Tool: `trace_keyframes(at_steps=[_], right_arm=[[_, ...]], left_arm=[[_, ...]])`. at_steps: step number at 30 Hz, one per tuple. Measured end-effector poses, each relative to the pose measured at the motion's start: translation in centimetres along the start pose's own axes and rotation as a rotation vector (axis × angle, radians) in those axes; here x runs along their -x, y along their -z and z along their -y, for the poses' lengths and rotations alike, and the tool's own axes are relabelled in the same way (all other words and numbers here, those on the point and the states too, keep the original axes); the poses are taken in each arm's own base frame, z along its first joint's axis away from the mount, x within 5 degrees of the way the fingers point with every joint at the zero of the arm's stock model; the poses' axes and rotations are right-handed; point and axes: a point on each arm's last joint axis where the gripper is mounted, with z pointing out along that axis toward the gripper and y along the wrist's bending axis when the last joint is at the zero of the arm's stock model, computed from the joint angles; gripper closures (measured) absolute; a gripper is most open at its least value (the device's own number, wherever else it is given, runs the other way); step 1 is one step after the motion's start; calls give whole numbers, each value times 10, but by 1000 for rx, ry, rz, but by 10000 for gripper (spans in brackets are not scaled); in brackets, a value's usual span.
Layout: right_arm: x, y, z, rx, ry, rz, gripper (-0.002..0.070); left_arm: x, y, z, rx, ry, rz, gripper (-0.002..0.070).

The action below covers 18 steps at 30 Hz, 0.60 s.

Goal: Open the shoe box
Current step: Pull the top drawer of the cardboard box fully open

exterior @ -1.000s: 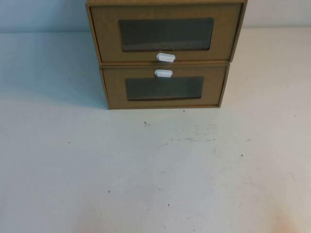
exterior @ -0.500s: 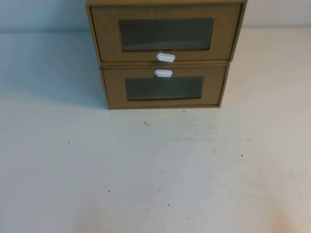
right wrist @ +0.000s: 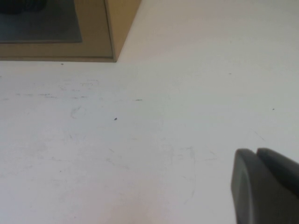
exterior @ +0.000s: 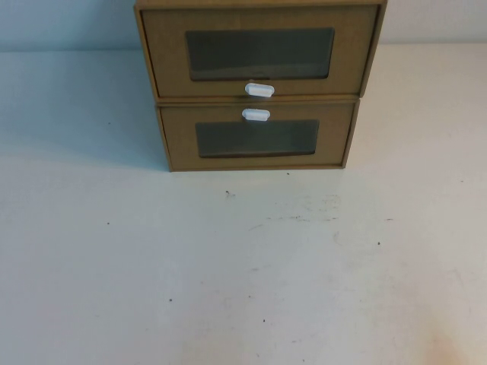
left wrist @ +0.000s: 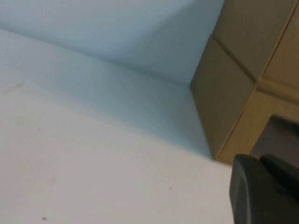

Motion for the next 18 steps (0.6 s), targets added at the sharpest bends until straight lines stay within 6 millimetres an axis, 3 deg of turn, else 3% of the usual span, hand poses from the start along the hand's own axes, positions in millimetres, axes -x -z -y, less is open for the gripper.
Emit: trace_keyframes(at_steps=[4, 9, 12, 18], right_arm=[[0, 0, 0, 0, 0, 0, 690], [0, 0, 0, 0, 0, 0, 690], [0, 0, 0, 0, 0, 0, 690], [0, 0, 0, 0, 0, 0, 690]], left_arm=[[7, 0, 1, -23, 186, 76, 679], [10, 1, 2, -31, 242, 105, 679], [14, 3, 6, -34, 275, 29, 679], [67, 0, 29, -41, 78, -210, 679]])
